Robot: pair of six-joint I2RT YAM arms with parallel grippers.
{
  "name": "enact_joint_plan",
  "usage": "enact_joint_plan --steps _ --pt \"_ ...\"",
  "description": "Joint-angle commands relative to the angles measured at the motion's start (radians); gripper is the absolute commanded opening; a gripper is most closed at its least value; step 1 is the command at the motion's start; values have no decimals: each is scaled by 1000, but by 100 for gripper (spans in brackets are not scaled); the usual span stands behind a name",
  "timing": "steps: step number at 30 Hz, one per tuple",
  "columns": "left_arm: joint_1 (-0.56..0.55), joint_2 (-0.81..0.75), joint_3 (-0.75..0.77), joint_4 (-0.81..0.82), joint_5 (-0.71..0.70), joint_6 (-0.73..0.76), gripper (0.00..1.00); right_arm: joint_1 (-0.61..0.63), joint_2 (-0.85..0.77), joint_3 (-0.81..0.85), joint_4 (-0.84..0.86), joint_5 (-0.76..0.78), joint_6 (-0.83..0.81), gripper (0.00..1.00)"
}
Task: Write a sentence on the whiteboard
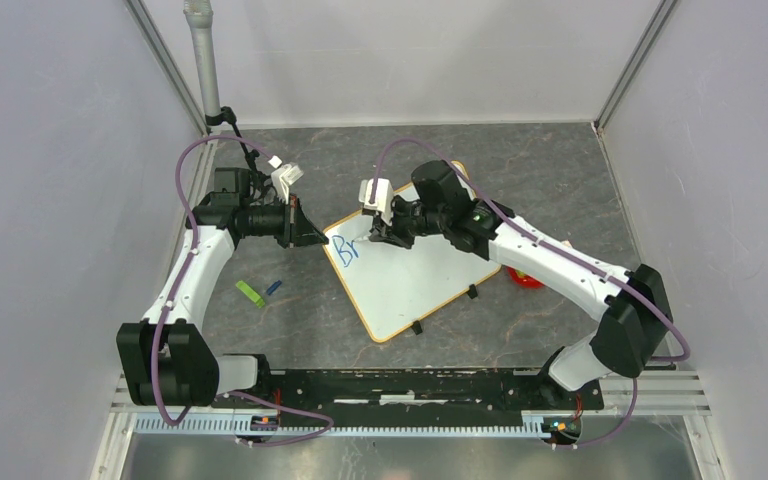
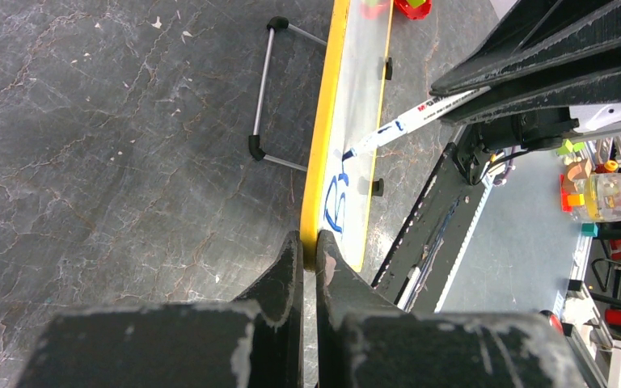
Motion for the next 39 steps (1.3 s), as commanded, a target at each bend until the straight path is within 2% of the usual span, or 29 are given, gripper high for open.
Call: enact_joint_plan --steps 1,16,26,39 --pt "-4 -10 -3 22 -1 3 3 -25 2 42 22 38 -3 0" --pt "-4 -8 -2 22 11 -6 2 -26 -68 27 -19 -109 -13 0" --pt "-4 -17 -3 22 5 -7 2 -26 -43 10 -1 -3 -17 0" --pt "-4 -12 -2 22 3 -5 3 -25 -11 10 22 -11 -13 0"
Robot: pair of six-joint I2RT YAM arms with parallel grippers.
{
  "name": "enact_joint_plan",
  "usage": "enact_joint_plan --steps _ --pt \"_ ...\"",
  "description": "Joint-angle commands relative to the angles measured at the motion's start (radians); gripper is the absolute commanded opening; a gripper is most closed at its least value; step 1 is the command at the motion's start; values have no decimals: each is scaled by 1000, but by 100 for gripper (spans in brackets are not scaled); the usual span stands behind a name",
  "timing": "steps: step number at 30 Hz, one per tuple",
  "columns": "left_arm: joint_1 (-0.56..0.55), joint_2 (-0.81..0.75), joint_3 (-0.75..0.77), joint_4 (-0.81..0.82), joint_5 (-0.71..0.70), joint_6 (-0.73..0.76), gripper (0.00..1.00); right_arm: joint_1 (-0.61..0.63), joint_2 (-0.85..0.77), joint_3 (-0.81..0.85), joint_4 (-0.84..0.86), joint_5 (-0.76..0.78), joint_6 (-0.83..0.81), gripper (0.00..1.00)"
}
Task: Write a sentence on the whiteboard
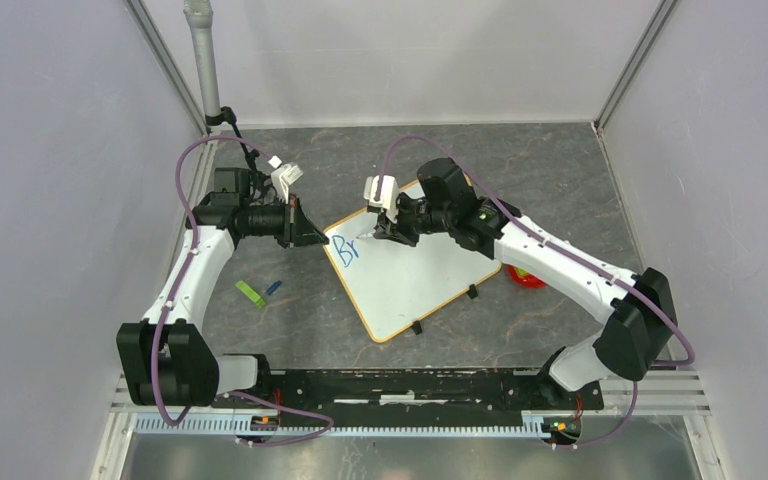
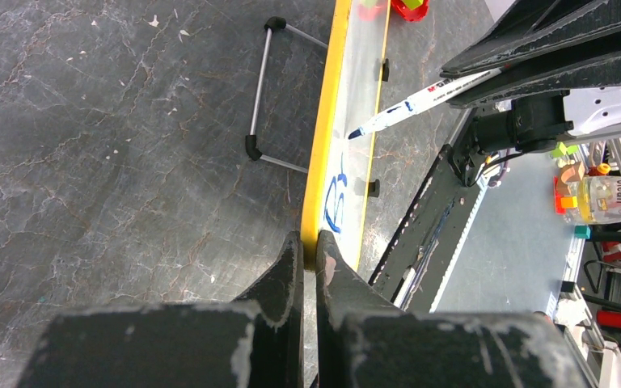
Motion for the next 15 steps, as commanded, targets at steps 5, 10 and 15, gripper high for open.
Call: enact_joint_plan --steps 5,10,15 --pt "-4 -13 -3 21 -2 10 3 -3 24 10 38 14 -13 0" --pt "-4 -10 -2 21 -2 10 2 -9 15 9 29 47 -30 0" --pt "-4 -9 0 22 -3 10 2 -32 1 5 15 47 -35 0"
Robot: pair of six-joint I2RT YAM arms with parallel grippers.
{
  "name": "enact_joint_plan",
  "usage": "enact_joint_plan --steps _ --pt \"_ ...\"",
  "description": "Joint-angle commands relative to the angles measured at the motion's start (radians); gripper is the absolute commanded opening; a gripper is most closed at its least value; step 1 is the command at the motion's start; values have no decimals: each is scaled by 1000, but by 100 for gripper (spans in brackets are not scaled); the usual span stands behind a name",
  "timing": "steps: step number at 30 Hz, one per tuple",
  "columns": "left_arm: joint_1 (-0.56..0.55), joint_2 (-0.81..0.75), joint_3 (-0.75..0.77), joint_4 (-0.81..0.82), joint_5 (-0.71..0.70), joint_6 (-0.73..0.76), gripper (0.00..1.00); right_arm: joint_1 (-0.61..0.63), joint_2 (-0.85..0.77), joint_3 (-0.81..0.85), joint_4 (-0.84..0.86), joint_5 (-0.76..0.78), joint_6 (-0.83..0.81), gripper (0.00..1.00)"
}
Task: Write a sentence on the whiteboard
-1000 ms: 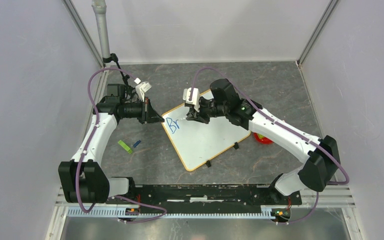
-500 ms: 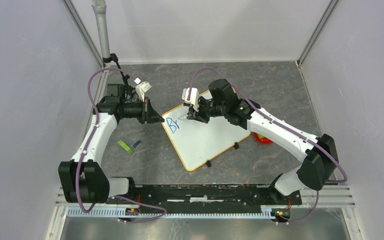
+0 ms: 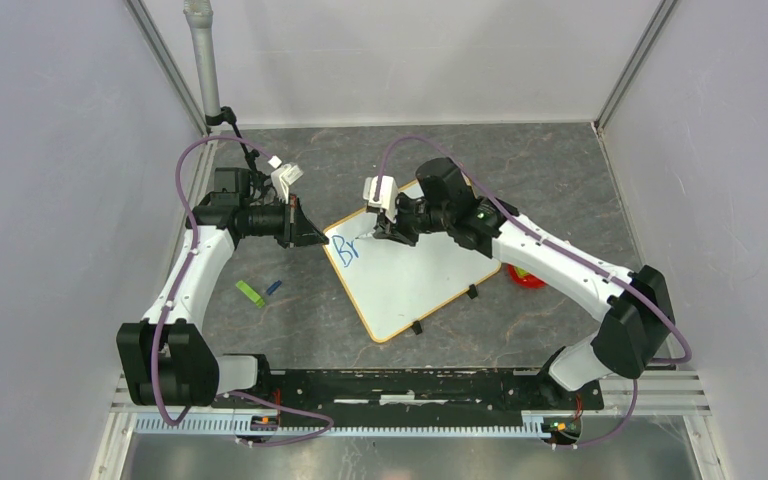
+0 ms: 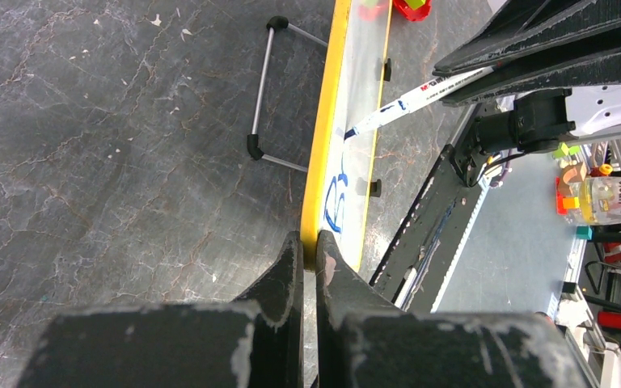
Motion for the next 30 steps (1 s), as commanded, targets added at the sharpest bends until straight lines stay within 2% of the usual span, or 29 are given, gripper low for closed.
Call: enact_joint_plan --steps 1,12,25,30 --pt "-4 -8 0 21 0 10 2 -30 -19 3 8 39 -25 0" --pt "-4 -3 0 27 0 8 2 -23 -18 -17 0 -8 -17 0" --pt "-4 -5 -2 27 0 8 2 -10 -61 -128 2 -24 -12 0" --pt "-4 -8 -3 27 -1 6 3 -10 -59 -99 -7 5 -27 0"
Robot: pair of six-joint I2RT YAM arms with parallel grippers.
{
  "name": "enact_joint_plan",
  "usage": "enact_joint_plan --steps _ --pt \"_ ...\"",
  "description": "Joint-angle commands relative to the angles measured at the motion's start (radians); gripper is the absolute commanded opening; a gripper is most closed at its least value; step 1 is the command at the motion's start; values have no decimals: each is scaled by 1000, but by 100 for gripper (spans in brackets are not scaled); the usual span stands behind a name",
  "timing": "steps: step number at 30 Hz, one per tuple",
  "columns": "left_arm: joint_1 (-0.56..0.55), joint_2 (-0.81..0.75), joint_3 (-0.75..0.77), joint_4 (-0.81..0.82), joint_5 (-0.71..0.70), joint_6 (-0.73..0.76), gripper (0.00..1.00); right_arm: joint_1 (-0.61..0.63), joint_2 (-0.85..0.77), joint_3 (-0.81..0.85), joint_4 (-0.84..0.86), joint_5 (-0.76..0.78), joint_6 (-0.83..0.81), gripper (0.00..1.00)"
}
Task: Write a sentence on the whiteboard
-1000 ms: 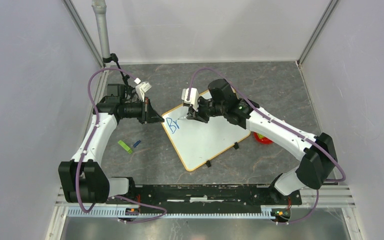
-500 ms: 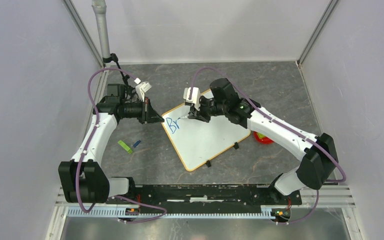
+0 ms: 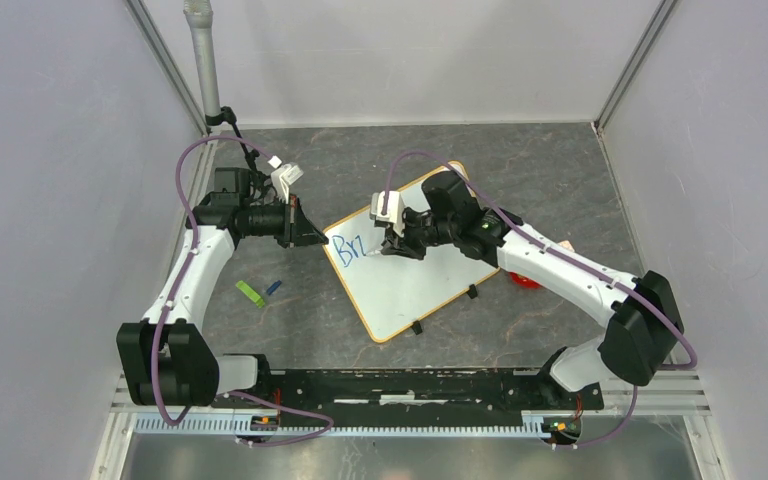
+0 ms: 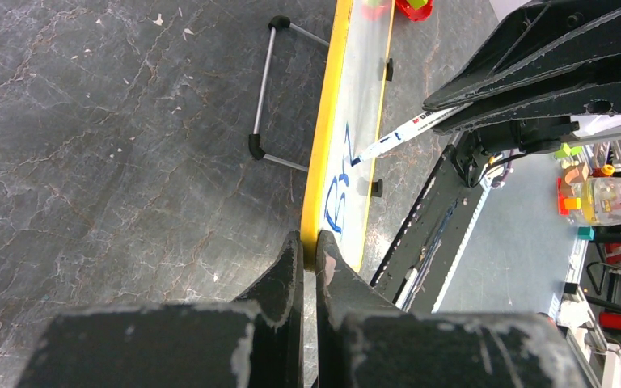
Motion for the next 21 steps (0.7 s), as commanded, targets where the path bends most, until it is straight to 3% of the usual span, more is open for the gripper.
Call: enact_joint_plan --steps 1,21 --pt "-4 -10 -3 26 3 6 2 -2 -9 24 -10 63 -27 0" --pt "-4 -13 -2 27 7 4 2 -2 39 183 -4 42 3 0"
